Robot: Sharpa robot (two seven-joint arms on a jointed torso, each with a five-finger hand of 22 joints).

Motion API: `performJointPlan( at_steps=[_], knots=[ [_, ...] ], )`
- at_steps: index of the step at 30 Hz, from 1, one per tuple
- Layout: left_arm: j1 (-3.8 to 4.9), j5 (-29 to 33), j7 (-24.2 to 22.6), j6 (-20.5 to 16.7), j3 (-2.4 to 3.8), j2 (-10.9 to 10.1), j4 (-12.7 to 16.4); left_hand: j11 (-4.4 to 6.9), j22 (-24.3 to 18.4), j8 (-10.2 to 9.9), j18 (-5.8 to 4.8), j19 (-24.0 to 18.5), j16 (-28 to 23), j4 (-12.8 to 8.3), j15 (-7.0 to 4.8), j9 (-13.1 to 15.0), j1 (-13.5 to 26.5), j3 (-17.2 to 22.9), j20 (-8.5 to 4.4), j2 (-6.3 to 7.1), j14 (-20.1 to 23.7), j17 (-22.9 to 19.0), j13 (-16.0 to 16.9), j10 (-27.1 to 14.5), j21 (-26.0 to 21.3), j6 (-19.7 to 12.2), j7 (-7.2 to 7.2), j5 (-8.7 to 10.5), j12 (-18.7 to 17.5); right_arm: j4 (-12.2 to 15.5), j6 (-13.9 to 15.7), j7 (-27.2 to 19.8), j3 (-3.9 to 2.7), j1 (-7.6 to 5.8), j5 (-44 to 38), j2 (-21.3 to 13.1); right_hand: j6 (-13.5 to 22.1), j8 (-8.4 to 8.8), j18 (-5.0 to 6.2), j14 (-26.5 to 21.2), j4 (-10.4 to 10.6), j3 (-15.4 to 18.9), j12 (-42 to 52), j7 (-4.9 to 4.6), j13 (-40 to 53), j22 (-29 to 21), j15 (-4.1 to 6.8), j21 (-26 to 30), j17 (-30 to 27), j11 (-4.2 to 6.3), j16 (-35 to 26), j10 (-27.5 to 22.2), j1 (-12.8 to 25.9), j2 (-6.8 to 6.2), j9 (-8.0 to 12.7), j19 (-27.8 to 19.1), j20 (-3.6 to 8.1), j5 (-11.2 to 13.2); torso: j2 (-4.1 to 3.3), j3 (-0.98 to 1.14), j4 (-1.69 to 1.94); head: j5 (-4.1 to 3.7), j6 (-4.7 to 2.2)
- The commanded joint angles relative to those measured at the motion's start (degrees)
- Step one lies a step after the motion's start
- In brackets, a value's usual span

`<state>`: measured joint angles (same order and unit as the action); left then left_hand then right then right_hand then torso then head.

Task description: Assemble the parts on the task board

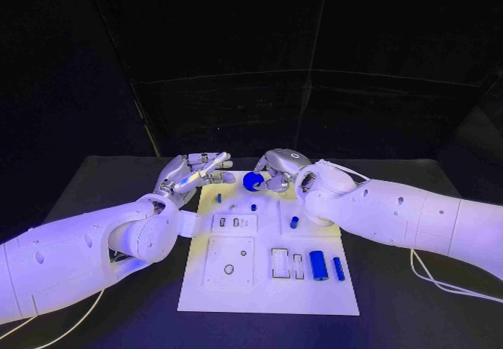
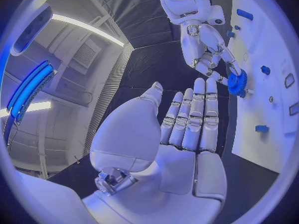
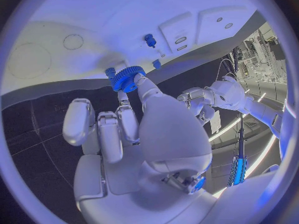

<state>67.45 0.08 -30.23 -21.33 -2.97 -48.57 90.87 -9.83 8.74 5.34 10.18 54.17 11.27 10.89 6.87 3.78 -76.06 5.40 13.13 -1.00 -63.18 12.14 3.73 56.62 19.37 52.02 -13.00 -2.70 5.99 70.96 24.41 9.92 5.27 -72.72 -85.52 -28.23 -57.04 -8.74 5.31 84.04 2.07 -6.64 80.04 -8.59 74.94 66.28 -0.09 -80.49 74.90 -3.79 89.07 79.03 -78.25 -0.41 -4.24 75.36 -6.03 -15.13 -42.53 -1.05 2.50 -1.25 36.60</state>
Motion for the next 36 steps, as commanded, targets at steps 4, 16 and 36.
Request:
performJointPlan(
  at_steps=[4, 16, 36],
  knots=[
    [0.09, -0.37, -0.22, 0.62, 0.06, 0.18, -0.08, -0.32, -0.06, -0.19, 0.19, 0.23, -0.26, -0.32, 0.18, -0.06, -0.34, 0.02, 0.01, -0.12, -0.04, 0.09, -0.07, -0.26, 0.15, 0.08, -0.02, -0.20, -0.26, -1.67, -1.38, -0.17, -0.04, 0.07, -1.56, 1.85, 0.06, 0.02, -0.43, 5.50, -0.04, -0.42, 0.12, 0.02, 1.14, 0.05, 0.41, -0.18, 13.00, 0.04, 0.22, 0.24, 0.20, 0.30, -0.02, 0.33, 0.06, -0.26, -0.03, 0.02, 0.02, 0.18, 0.14],
    [0.12, -0.53, -0.19, 0.60, 0.07, 0.42, -0.22, -0.30, -0.07, -0.25, 0.19, 0.23, -0.30, -0.44, 0.17, -0.05, -0.45, 0.03, 0.01, -0.16, -0.06, 0.15, -0.06, -0.26, 0.14, 0.09, 0.01, -0.20, -0.33, -4.07, -4.06, 0.67, -0.05, 0.22, -2.29, 4.13, 0.19, 0.25, -0.44, 5.50, 0.20, -0.64, 0.05, -0.07, 1.14, 0.10, 0.34, -0.19, 12.99, -0.05, 0.22, 0.17, 0.63, 0.23, 0.05, 0.35, 0.02, -0.08, 0.02, 0.07, -0.17, 0.32, 0.40],
    [0.14, -0.58, -0.19, 0.53, 0.07, 0.40, -0.34, -0.30, -0.07, -0.29, 0.19, 0.22, -0.33, -0.49, 0.18, -0.05, -0.49, 0.00, 0.01, -0.13, -0.05, 0.18, -0.06, -0.28, 0.13, 0.07, 0.00, -0.20, -0.37, -4.90, -5.75, 2.49, -0.04, 0.24, -3.50, 4.75, 1.49, 1.57, -0.39, 5.39, 1.32, -0.51, -1.41, -0.55, -0.38, -0.22, -0.08, -0.01, 12.56, -0.53, 0.07, -1.46, 2.84, -1.66, 0.30, 0.09, -0.36, 1.57, 0.03, 0.12, -0.16, 0.30, 0.62]
  ],
)
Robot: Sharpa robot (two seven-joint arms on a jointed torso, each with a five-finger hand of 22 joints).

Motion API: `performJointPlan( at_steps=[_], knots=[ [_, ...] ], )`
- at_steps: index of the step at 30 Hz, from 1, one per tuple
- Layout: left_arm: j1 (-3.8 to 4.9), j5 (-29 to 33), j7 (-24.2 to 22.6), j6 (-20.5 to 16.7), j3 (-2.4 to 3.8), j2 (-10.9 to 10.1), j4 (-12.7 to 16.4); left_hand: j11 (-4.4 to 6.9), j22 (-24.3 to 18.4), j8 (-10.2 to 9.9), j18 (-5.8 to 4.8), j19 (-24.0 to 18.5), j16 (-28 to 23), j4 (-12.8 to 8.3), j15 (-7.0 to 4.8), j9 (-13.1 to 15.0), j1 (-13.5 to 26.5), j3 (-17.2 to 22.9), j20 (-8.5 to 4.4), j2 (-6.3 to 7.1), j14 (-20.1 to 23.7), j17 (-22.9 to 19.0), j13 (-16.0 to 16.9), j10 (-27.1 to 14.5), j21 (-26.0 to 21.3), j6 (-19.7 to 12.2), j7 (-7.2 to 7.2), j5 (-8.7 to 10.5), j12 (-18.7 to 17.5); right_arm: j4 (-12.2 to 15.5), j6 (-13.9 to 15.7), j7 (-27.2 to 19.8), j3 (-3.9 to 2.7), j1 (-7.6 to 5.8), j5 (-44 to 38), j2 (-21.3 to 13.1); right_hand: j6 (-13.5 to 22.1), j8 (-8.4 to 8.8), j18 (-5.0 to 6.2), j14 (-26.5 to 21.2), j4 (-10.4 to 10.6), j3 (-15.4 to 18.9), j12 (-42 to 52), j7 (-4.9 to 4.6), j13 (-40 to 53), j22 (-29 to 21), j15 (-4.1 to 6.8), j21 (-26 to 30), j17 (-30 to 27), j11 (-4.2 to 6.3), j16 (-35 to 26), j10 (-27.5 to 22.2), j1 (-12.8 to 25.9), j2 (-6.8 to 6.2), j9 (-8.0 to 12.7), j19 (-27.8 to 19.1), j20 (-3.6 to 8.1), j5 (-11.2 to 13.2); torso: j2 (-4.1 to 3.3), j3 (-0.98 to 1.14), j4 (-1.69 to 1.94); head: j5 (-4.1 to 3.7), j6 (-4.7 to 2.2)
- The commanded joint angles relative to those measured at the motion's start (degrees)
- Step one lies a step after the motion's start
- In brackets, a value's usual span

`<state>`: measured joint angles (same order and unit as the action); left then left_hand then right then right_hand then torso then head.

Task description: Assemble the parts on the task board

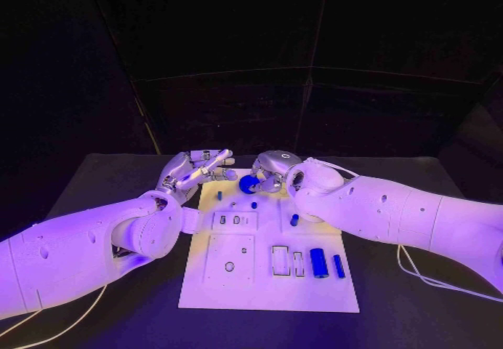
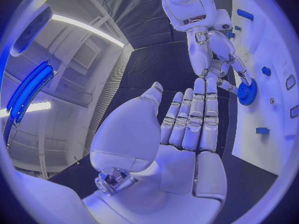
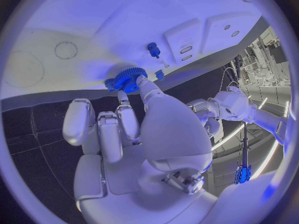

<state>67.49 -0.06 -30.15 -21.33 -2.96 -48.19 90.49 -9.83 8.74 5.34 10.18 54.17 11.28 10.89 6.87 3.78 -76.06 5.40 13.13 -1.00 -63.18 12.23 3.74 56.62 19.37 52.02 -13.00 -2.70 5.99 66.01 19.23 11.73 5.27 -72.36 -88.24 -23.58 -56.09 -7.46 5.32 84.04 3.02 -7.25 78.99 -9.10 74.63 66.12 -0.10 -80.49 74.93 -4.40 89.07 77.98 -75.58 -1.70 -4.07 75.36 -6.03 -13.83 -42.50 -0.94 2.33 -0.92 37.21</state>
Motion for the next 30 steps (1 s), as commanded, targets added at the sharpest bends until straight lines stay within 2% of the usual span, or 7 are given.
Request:
performJointPlan(
  at_steps=[1, 4, 7, 11, 24, 26, 30],
  knots=[
    [0.10, -0.45, -0.27, 0.53, 0.05, 0.02, 0.04, -0.31, -0.07, -0.29, 0.19, 0.22, -0.33, -0.49, 0.18, -0.05, -0.49, 0.00, 0.01, -0.13, -0.05, 0.08, -0.07, -0.28, 0.13, 0.06, 0.01, -0.20, -0.37, 0.04, -0.59, 0.71, -0.03, -0.12, -0.79, 0.11, 0.55, 0.29, -0.40, 5.39, 0.37, 0.11, -0.36, -0.05, -0.08, -0.06, -0.07, -0.01, 12.53, 0.08, 0.07, -0.42, 0.18, -0.37, 0.13, 0.09, -0.35, 0.28, 0.00, 0.00, 0.01, -0.05, 0.02],
    [0.10, -0.45, -0.27, 0.53, 0.05, -0.01, 0.04, -0.31, -0.07, -0.29, 0.19, 0.22, -0.33, -0.49, 0.18, -0.05, -0.49, 0.00, 0.01, -0.13, -0.05, 0.08, -0.07, -0.28, 0.13, 0.06, 0.01, -0.20, -0.37, 0.00, -0.61, 0.68, -0.03, -0.12, -0.82, 0.14, 1.59, 0.92, -0.40, 5.38, 0.79, 0.38, -0.89, -0.34, -0.67, -0.15, -0.28, 0.05, 12.49, -0.19, 0.06, -1.01, 0.79, -0.75, 0.24, 0.02, -0.53, 1.77, 0.00, -0.02, 0.00, -0.10, -0.01],
    [0.10, -0.45, -0.26, 0.52, 0.05, -0.03, 0.03, -0.31, -0.07, -0.29, 0.19, 0.22, -0.33, -0.49, 0.18, -0.05, -0.49, 0.00, 0.01, -0.13, -0.05, 0.08, -0.07, -0.28, 0.13, 0.06, 0.01, -0.20, -0.37, -0.04, -0.62, 0.56, -0.03, -0.12, -0.83, 0.22, 3.55, 2.05, -0.39, 5.38, 1.69, 1.20, -1.57, -0.85, -1.47, -0.26, -0.69, 0.11, 12.47, -0.68, 0.05, -1.77, 1.87, -1.37, 0.41, -0.07, -0.85, 5.52, -0.01, -0.02, -0.03, -0.10, -0.01],
    [0.10, -0.45, -0.24, 0.55, 0.05, -0.03, 0.01, -0.31, -0.07, -0.29, 0.19, 0.22, -0.33, -0.49, 0.18, -0.05, -0.49, 0.00, 0.01, -0.13, -0.05, 0.08, -0.07, -0.28, 0.13, 0.06, 0.01, -0.20, -0.37, -0.06, -1.02, 0.48, -0.02, -0.12, -0.84, 0.34, 5.37, 3.29, -0.37, 5.40, 3.28, 2.81, -1.95, -1.56, -1.91, -0.32, -1.30, 0.14, 12.58, -1.36, 0.09, -2.29, 3.36, -2.07, 0.34, -0.14, -1.43, 5.15, -0.04, -0.01, 0.00, -0.13, 0.03],
    [0.12, -0.45, -0.22, 0.54, 0.05, -0.14, -0.03, -0.36, -0.09, -0.48, 0.19, 0.19, -0.43, -0.62, 0.20, -0.08, -0.51, -0.11, 0.02, -0.05, -0.03, 0.17, -0.08, -0.43, 0.10, -0.10, -0.07, -0.20, -0.56, -0.27, -2.53, 0.81, -0.01, -0.12, 0.11, 0.18, 3.92, 2.84, -0.45, 5.46, 5.73, 4.20, -1.32, -1.37, -1.06, 0.28, -1.35, -0.17, 12.85, -1.28, 0.19, -1.66, 4.60, -0.88, 0.03, 0.22, -1.66, 3.83, -0.01, -0.01, -0.04, -0.15, -0.01],
    [0.12, -0.45, -0.22, 0.56, 0.05, -0.15, -0.01, -0.36, -0.09, -0.48, 0.19, 0.19, -0.43, -0.62, 0.20, -0.08, -0.51, -0.11, 0.02, -0.05, -0.03, 0.17, -0.08, -0.43, 0.10, -0.10, -0.07, -0.20, -0.56, -0.20, -1.38, 0.78, -0.01, -0.12, 0.38, 0.00, 3.84, 2.85, -0.46, 5.46, 6.05, 4.34, -1.28, -1.35, -1.00, 0.31, -1.33, -0.19, 12.87, -1.27, 0.20, -1.63, 4.78, -0.67, 0.04, 0.23, -1.64, 3.58, -0.01, -0.01, -0.04, -0.15, -0.01],
    [0.12, -0.45, -0.25, 0.60, 0.05, -0.23, 0.04, -0.36, -0.09, -0.48, 0.19, 0.19, -0.43, -0.62, 0.20, -0.08, -0.51, -0.11, 0.02, -0.05, -0.03, 0.17, -0.08, -0.43, 0.10, -0.10, -0.07, -0.20, -0.56, 0.82, 4.46, -1.04, -0.01, -0.12, 2.98, -1.61, 3.83, 2.93, -0.46, 5.47, 6.43, 4.51, -0.73, -1.34, -0.28, 0.33, -1.31, -0.22, 12.89, -1.24, 0.21, -1.02, 4.76, -0.34, 0.08, 0.25, -1.61, 2.86, 0.05, 0.02, -0.11, -0.18, -0.21]
  ],
)
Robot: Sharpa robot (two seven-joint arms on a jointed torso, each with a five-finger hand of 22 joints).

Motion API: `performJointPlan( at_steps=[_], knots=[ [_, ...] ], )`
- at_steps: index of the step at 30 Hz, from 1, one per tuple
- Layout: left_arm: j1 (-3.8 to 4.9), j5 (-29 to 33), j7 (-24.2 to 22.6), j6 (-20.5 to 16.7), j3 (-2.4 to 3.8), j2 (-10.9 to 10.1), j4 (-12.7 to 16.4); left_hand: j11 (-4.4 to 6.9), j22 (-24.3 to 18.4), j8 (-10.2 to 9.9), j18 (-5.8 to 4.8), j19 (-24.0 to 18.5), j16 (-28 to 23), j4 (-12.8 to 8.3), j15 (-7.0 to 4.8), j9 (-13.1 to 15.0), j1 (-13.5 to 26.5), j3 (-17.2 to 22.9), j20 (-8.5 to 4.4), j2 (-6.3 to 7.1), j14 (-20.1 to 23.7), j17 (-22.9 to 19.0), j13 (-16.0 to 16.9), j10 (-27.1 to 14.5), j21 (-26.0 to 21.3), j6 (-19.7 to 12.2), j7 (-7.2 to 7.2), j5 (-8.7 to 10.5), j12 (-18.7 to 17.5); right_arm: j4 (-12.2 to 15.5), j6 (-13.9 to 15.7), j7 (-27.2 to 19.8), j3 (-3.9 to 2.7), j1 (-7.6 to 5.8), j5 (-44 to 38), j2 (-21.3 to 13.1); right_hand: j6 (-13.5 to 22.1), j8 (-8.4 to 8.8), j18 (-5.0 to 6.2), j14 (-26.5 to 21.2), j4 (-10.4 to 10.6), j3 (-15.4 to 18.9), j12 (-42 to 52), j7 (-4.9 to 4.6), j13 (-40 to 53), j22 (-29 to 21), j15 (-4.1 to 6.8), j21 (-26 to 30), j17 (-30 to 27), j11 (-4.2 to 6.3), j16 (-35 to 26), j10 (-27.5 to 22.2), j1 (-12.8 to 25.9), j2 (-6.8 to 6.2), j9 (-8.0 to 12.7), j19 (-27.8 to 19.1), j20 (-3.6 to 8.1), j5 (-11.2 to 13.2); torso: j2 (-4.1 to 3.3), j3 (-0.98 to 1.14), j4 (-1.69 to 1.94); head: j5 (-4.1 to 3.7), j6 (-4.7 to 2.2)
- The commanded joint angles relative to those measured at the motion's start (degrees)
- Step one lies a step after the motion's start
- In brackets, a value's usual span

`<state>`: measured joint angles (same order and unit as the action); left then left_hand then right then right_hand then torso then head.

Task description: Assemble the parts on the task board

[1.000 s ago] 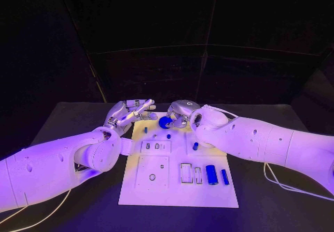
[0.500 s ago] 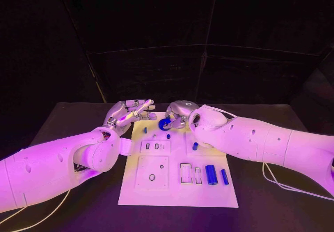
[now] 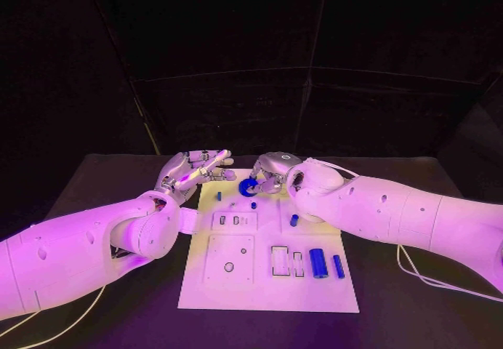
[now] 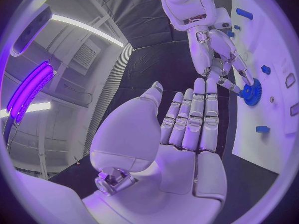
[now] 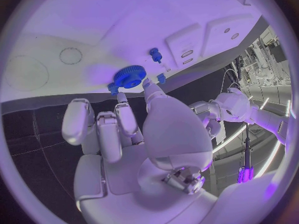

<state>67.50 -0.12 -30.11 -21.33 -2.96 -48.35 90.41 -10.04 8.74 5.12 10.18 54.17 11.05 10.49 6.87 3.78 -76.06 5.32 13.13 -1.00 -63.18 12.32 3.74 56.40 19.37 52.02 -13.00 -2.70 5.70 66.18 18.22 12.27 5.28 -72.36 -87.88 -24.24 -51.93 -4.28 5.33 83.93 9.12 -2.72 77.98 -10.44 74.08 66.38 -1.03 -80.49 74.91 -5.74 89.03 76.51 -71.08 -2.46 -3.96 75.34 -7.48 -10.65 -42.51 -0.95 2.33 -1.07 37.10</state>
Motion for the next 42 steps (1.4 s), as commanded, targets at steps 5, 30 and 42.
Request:
performJointPlan(
  at_steps=[5, 30, 42],
  knots=[
    [0.11, -0.39, -0.34, 0.65, 0.05, -0.27, 0.00, -0.17, -0.10, -0.32, 0.18, 0.18, -0.23, -0.25, 0.21, -0.09, -0.50, -0.05, 0.02, -0.04, -0.04, 0.11, -0.09, -0.25, 0.10, -0.14, -0.09, -0.20, -0.32, 3.83, 10.42, -11.65, 0.00, -0.12, 12.86, -6.16, -0.12, -0.01, -0.45, 5.54, -0.61, -0.70, 0.20, -0.02, 0.23, -0.01, -0.34, -0.23, 12.80, 0.12, 0.22, 0.35, -1.98, 1.25, 0.04, 0.21, -0.13, -0.47, 0.18, 0.00, -0.11, -0.53, -0.43],
    [0.06, -0.39, -0.07, 1.33, 0.03, 0.06, -1.82, -0.16, -0.10, -0.36, 0.18, 0.17, -0.25, -0.29, 0.22, -0.08, -0.54, -0.06, 0.03, -0.08, -0.04, 0.14, -0.08, -0.25, 0.09, -0.14, -0.06, -0.21, -0.35, 5.35, -0.97, -26.15, 0.11, 0.18, 26.44, -24.49, -0.80, 0.09, -0.45, 5.57, -5.67, 0.42, -0.45, 0.17, -0.03, -0.01, -0.16, -0.21, 12.93, 0.35, 0.24, 0.00, -8.76, -0.61, 0.03, -0.04, 0.04, -0.34, 0.24, 0.23, -0.49, -2.54, -0.67],
    [0.01, -0.39, -0.05, 1.42, 0.03, 0.33, -2.12, -0.16, -0.12, -0.40, 0.17, 0.14, -0.31, -0.38, 0.23, -0.07, -0.64, -0.01, 0.04, -0.16, 0.01, 0.17, -0.07, -0.26, 0.07, -0.15, -0.05, -0.21, -0.40, 1.18, -1.44, -25.17, 0.11, 1.48, 25.62, -23.06, 0.28, 0.58, -0.44, 5.59, -6.03, 0.80, -0.97, -0.09, -0.57, -0.09, -0.29, -0.23, 13.01, 0.14, 0.27, -0.45, -9.02, -0.49, 0.20, -0.09, -0.03, -0.02, 0.30, 0.07, -0.33, -2.69, -0.48]
  ],
)
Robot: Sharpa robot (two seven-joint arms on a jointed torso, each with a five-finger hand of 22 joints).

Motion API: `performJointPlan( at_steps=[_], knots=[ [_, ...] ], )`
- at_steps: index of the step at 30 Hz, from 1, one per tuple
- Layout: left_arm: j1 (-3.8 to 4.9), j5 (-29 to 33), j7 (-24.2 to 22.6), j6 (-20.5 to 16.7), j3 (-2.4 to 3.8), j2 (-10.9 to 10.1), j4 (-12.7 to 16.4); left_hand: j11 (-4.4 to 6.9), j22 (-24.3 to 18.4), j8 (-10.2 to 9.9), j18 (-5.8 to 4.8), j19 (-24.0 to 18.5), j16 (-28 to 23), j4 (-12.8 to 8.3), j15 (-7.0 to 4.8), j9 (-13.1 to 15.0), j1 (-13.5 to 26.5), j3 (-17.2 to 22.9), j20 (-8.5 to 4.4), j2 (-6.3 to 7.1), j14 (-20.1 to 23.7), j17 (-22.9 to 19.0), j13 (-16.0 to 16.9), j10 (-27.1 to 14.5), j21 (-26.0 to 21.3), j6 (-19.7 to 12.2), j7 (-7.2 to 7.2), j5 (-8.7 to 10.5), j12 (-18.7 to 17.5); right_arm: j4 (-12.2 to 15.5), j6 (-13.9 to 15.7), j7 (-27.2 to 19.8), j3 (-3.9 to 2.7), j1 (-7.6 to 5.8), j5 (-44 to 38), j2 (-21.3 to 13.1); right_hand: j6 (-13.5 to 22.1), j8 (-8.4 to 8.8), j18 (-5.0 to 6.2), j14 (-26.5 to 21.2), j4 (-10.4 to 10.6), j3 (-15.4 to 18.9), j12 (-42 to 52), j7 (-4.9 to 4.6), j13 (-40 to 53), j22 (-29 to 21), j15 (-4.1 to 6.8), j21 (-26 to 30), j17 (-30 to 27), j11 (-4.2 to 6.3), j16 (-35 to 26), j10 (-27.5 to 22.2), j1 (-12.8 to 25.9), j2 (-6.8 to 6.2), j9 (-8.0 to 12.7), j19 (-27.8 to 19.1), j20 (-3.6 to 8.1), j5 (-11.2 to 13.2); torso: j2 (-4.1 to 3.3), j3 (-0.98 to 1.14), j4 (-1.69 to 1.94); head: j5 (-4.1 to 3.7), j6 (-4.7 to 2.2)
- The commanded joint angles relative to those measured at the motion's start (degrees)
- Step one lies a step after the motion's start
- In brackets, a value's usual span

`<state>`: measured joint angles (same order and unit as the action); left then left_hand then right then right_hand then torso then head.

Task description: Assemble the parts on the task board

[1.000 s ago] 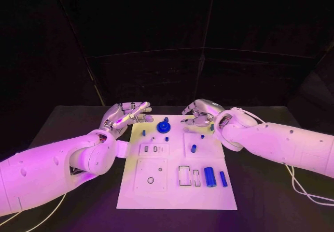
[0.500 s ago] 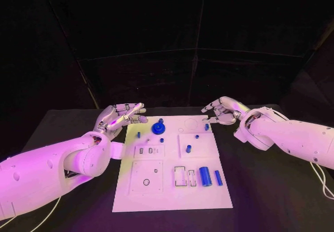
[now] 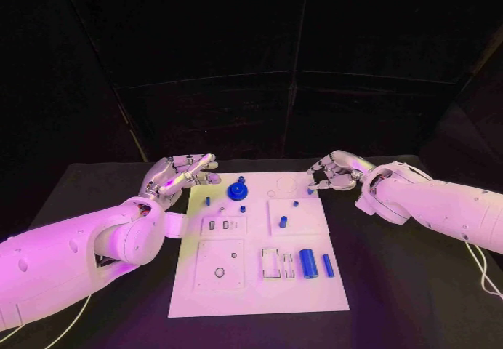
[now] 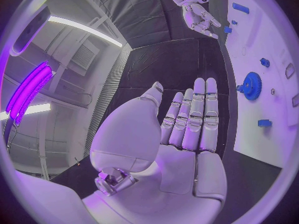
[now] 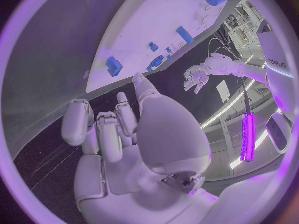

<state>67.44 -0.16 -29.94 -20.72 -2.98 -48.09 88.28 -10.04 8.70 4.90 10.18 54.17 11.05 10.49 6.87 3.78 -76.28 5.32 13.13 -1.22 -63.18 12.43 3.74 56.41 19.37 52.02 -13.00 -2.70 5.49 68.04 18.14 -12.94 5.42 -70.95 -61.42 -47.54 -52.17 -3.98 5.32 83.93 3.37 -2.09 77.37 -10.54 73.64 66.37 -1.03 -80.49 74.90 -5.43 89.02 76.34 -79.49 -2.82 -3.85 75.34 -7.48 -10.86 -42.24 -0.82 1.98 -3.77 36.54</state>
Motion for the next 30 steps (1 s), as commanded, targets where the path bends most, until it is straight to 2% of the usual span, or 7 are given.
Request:
performJointPlan(
  at_steps=[1, 10, 20, 30],
  knots=[
    [0.07, -0.34, -0.22, 0.81, 0.05, 0.08, 0.00, -0.17, -0.08, -0.18, 0.18, 0.14, -0.32, -0.39, 0.23, -0.07, -0.42, -0.01, 0.04, 0.07, 0.01, 0.06, -0.08, -0.27, 0.07, -0.15, -0.05, -0.21, -0.19, -0.99, -1.51, 0.08, -0.02, 0.13, -0.85, 0.36, 0.63, 0.30, -0.44, 5.59, -0.31, 0.24, -0.41, -0.02, -0.19, -0.09, -0.31, -0.22, 13.03, -0.20, 0.28, -0.34, -0.60, -0.14, 0.10, -0.10, -0.05, 0.24, 0.04, -0.06, 0.00, 0.04, 0.08],
    [0.07, -0.35, -0.22, 0.78, 0.05, 0.07, -0.04, -0.17, -0.08, -0.18, 0.18, 0.14, -0.32, -0.39, 0.23, -0.07, -0.42, -0.01, 0.04, 0.07, 0.01, 0.06, -0.08, -0.27, 0.07, -0.15, -0.05, -0.21, -0.19, -2.08, -2.82, 0.41, -0.03, 1.00, -1.15, 0.84, 0.92, 0.34, -0.42, 5.57, -0.37, 0.42, -0.61, -0.09, -0.39, -0.19, -0.37, -0.19, 12.97, -0.27, 0.26, -0.55, -0.57, -0.18, 0.11, -0.17, -0.09, 0.37, 0.03, -0.07, -0.13, 0.11, 0.35],
    [0.06, -0.53, -0.21, 0.66, 0.05, -0.04, -0.17, -0.17, -0.09, -0.22, 0.17, 0.08, -0.40, -0.47, 0.25, -0.07, -0.50, 0.01, 0.05, 0.01, 0.08, 0.09, -0.07, -0.28, 0.04, -0.15, -0.05, -0.21, -0.24, -2.25, -2.90, 0.85, -0.03, 1.34, -1.38, 0.98, 0.85, 0.16, -0.41, 5.55, -0.16, 0.65, -0.68, -0.11, -0.44, -0.21, -0.44, -0.19, 12.89, -0.31, 0.23, -0.62, -0.24, 0.16, 0.03, -0.20, -0.16, 0.39, 0.06, -0.05, -0.07, -0.10, 0.60],
    [0.06, -0.56, -0.21, 0.64, 0.05, 0.02, -0.26, -0.17, -0.09, -0.22, 0.17, 0.08, -0.40, -0.47, 0.25, -0.07, -0.50, 0.01, 0.05, 0.01, 0.08, 0.09, -0.07, -0.28, 0.04, -0.15, -0.05, -0.21, -0.24, -2.78, -2.86, 1.31, -0.03, 1.39, -1.40, 1.46, -0.71, -0.74, -0.43, 5.58, -0.22, 0.60, -0.33, 0.21, 0.05, 0.00, -0.29, -0.31, 13.00, -0.04, 0.27, -0.15, -0.51, 1.61, -0.27, -0.09, -0.13, 0.60, 0.06, -0.07, -0.03, -0.22, 0.64]
  ],
)
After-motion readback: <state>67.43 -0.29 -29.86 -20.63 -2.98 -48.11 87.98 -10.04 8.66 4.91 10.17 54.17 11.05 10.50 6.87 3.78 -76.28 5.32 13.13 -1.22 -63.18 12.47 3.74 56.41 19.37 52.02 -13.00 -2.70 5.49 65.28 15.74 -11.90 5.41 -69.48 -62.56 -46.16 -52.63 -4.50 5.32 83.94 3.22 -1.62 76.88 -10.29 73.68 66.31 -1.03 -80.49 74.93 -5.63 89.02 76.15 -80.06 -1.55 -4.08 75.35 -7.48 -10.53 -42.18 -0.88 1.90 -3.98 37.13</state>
